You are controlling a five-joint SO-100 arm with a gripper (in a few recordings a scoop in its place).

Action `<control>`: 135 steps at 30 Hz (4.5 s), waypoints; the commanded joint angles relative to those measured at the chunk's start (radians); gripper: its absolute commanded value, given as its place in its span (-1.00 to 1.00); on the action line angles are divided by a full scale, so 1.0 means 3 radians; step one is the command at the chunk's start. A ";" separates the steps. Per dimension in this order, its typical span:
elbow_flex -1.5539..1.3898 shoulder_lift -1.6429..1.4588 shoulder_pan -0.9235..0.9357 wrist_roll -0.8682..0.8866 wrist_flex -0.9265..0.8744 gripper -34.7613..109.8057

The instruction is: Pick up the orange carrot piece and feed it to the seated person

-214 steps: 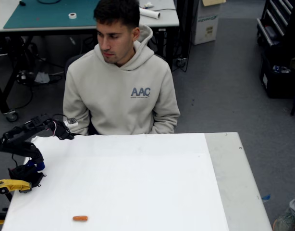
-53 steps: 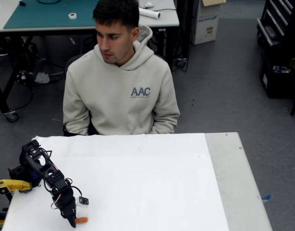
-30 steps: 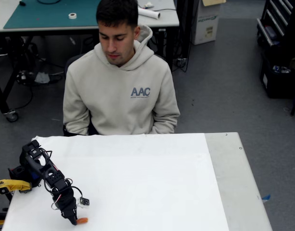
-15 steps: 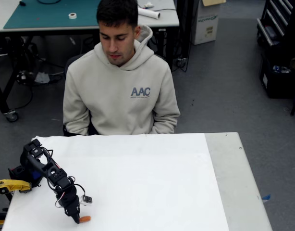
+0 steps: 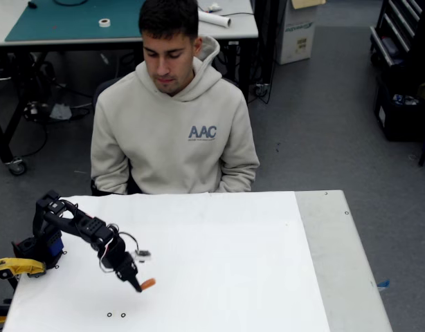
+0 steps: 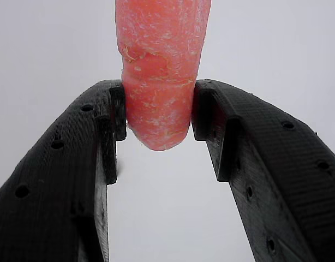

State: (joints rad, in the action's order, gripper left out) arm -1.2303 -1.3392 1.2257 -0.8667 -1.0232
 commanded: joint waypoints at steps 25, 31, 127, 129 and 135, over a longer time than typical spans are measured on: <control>0.4449 0.1023 -0.1703 -0.0051 -0.0010 -0.56; 0.5292 0.1437 -0.2086 -0.0077 -0.0005 -0.56; 0.5180 0.2301 -0.3656 -0.1038 0.2332 -0.50; 0.5205 0.2301 -0.3656 -0.1038 0.2332 -0.47; 0.5216 0.2291 -0.3656 -0.1038 0.2337 -0.29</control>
State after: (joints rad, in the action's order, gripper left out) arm 0.2608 -0.6044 0.1120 -1.1735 -0.3390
